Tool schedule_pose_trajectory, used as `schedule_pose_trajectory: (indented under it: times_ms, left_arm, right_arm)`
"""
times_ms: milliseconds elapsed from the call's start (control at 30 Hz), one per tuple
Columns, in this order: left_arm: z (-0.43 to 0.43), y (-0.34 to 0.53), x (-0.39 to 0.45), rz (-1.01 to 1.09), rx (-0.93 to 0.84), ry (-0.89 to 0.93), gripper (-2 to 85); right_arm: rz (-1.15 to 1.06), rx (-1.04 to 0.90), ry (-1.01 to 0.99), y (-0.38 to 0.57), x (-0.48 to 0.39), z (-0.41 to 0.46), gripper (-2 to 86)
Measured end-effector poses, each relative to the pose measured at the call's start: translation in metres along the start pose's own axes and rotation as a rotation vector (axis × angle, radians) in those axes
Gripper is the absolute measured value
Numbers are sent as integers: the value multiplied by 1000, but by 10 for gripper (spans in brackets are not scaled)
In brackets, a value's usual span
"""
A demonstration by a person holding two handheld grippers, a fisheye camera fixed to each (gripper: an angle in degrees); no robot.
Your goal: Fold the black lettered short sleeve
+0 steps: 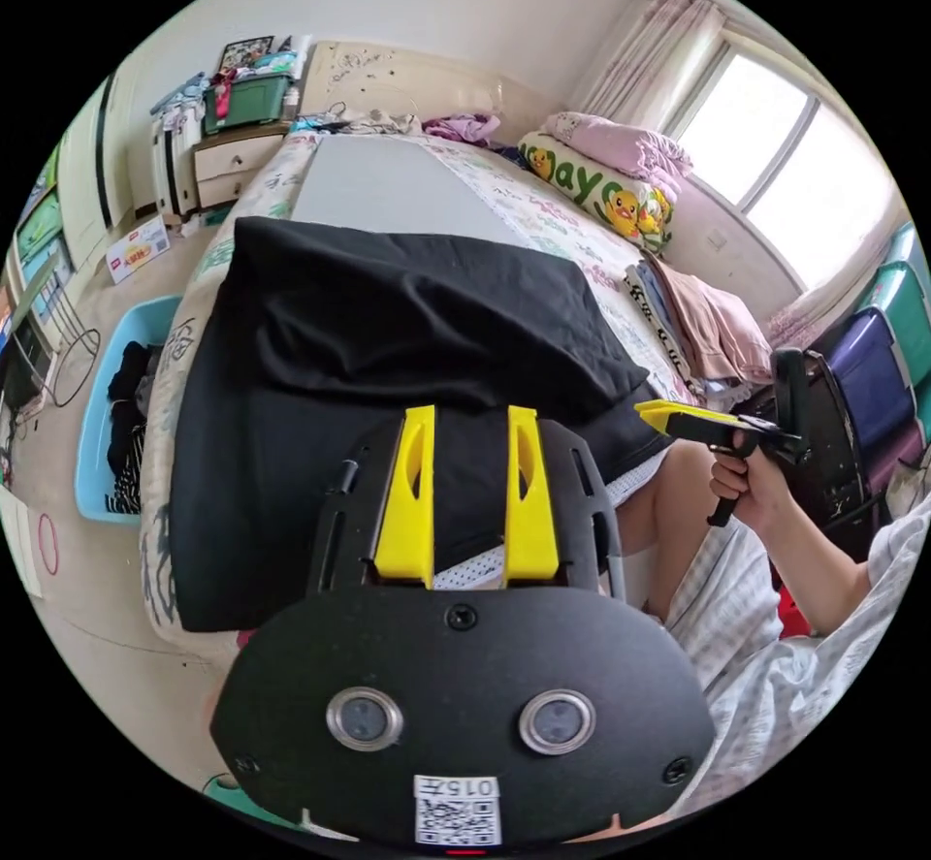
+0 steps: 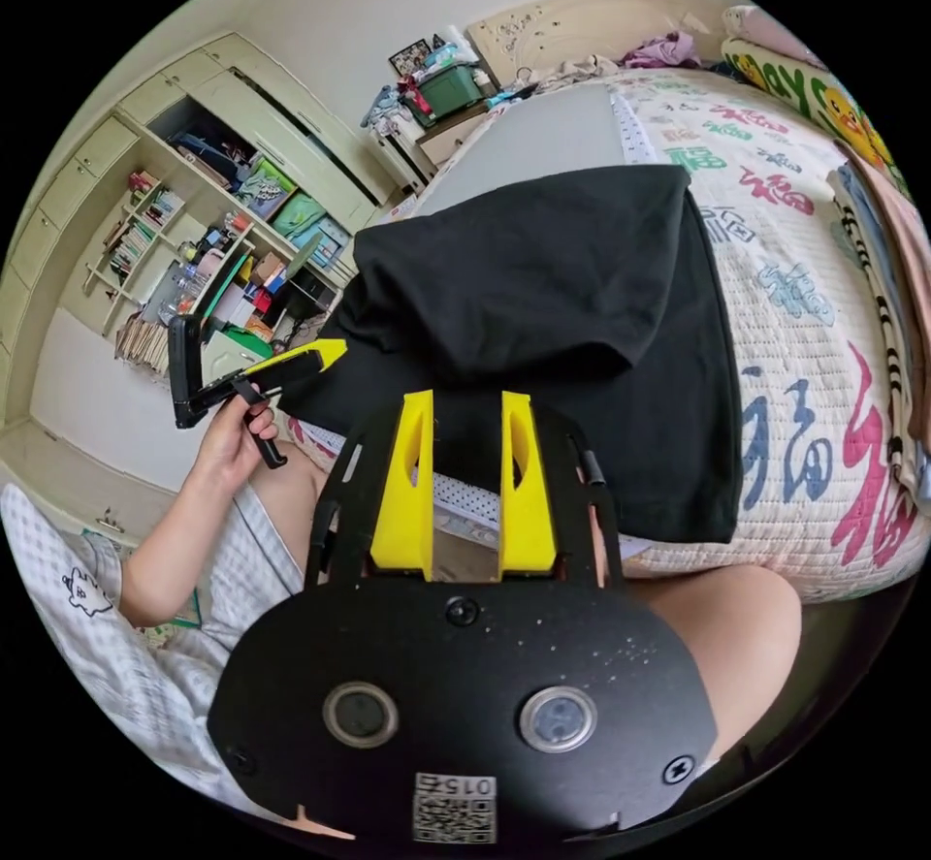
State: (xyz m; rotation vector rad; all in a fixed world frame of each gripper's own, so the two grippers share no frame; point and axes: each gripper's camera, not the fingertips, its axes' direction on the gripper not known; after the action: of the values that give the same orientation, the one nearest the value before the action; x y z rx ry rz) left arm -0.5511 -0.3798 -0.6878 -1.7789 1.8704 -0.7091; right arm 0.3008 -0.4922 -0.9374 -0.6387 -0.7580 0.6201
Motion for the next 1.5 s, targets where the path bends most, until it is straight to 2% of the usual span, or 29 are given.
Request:
schedule_pose_trajectory:
  times_ms: [167, 233, 400, 500, 667, 833, 967, 1067, 1200, 1367, 1400, 1500]
  left_arm:
    - [39, -23, -9, -26, -53, 3, 128]
    - [40, -25, -22, -104, -9, 14, 114]
    - [36, -21, -71, -405, -7, 188, 111]
    - [25, 8, -85, -578, 101, 215, 113]
    - [37, 20, -108, -731, 168, 303, 111]
    - [49, 1, -126, -790, 164, 325, 99]
    - [52, 4, -145, -818, 176, 393, 3]
    - [26, 13, -146, -751, 229, 403, -7]
    - [-21, 44, -148, -700, 304, 389, -7]
    - [-19, 72, -169, -762, 274, 406, 9]
    - [-12, 72, -174, -786, 269, 439, 50]
    - [5, 56, -180, -795, 248, 441, 95]
  right_arm:
    - [43, -3, -38, -6, 9, 48, 108]
    - [49, -2, -40, -9, 11, 59, 106]
    - [83, 13, -74, -9, 19, 78, 94]
    - [104, 24, -87, -3, 23, 85, 86]
    - [144, 30, -115, 4, 27, 102, 79]
    - [203, 21, -106, 2, 31, 111, 43]
    - [210, 26, -92, 7, 24, 104, 14]
    - [180, 28, -83, 14, 12, 93, 7]
    - [153, 24, -66, 26, -3, 80, 1]
    - [181, 15, -49, 38, -5, 76, -1]
    - [185, 16, -50, 38, -5, 75, 0]
    - [177, 25, -27, 37, -10, 69, 12]
